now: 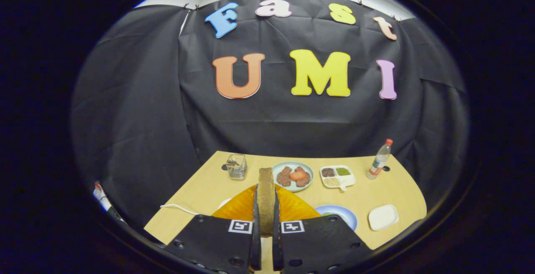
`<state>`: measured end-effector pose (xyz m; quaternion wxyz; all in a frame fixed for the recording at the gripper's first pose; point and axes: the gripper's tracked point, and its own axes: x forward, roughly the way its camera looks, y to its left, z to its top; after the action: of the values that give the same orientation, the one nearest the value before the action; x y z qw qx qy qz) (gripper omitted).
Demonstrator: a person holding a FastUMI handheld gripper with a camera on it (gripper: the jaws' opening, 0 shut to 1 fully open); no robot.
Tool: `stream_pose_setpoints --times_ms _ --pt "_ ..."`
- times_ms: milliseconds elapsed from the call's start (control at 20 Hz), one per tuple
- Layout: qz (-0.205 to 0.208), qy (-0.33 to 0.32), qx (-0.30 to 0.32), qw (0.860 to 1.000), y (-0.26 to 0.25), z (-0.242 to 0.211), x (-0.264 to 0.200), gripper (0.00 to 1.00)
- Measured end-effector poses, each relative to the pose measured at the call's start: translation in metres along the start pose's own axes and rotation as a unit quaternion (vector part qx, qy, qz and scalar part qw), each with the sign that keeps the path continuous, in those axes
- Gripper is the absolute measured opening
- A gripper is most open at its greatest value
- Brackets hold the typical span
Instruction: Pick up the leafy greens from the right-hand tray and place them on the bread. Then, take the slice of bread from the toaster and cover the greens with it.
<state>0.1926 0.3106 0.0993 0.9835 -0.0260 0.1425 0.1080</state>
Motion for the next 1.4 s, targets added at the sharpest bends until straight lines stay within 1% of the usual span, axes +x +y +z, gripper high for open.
stream_pose_setpoints --times_ms 250,450,700,800,900,1050,1300,1400 --pt "-0.043 0.026 0.014 0.999 -0.058 -0.026 0.021 0.10" --pt "-0.074 0.038 0.004 0.997 -0.095 -0.050 0.041 0.10" --pt "-0.065 0.060 0.028 0.996 -0.117 -0.083 0.064 0.10" --pt "-0.063 0.065 0.024 0.996 -0.123 -0.097 0.074 0.10" --pt "-0.053 0.076 0.026 0.995 -0.123 -0.113 0.085 0.10" --pt "-0.033 0.098 0.055 0.993 -0.127 -0.135 0.097 0.10" --pt "-0.026 0.120 0.097 0.988 -0.160 -0.159 0.112 0.10" --pt "-0.027 0.128 0.104 0.986 -0.171 -0.169 0.116 0.10"
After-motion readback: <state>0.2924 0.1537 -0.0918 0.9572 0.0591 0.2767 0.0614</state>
